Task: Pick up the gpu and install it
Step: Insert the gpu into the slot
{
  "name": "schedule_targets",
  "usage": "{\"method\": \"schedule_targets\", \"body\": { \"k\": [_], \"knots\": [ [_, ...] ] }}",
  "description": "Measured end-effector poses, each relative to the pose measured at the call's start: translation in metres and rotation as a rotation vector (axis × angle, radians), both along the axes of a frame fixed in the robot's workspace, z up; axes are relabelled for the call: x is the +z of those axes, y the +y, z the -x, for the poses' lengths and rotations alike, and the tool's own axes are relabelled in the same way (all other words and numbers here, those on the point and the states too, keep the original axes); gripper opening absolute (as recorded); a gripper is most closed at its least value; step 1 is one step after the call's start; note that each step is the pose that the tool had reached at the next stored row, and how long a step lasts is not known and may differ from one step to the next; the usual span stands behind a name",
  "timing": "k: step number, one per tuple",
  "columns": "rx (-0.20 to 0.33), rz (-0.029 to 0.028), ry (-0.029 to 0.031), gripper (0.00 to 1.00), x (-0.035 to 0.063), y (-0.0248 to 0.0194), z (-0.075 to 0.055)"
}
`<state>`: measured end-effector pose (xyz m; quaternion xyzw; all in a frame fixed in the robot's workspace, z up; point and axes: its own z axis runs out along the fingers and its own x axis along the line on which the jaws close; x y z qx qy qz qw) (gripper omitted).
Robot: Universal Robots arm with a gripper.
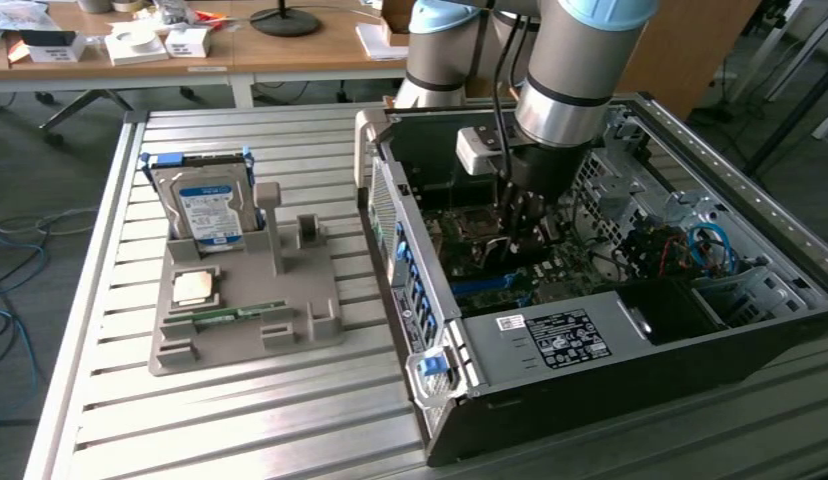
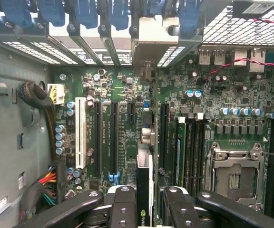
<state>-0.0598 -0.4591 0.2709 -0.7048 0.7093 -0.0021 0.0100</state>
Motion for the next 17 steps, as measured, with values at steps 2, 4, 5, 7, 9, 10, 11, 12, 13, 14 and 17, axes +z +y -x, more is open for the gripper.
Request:
{"method": "schedule_targets", "body": {
  "k": [2, 4, 5, 7, 9, 10, 11, 12, 13, 14, 17],
  "knots": [
    [0.0, -0.0001, -0.0003, 0.27, -0.0004, -0.0001, 0.0003],
    [0.0, 0.0, -0.0007, 0.27, -0.0016, 0.0, 0.0005],
    [0.0, 0.0, -0.0009, 0.27, -0.0025, 0.0, 0.0006],
    [0.0, 0.0, -0.0011, 0.27, -0.0041, 0.0, 0.0008],
    [0.0, -0.0002, -0.0013, 0.27, -0.0056, 0.0, 0.001],
    [0.0, 0.0001, -0.0013, 0.27, -0.0059, 0.0, 0.0011],
    [0.0, 0.0002, -0.0012, 0.27, -0.0058, 0.0, 0.0011],
    [0.0, 0.0002, -0.0012, 0.27, -0.0058, 0.0, 0.0011],
    [0.0, 0.0001, -0.0013, 0.27, -0.0059, 0.0, 0.0015],
    [0.0, -0.0001, -0.0014, 0.27, -0.006, 0.0, 0.0021],
    [0.0, 0.0, -0.0013, 0.27, -0.006, 0.0, 0.0035]
  ]
}}
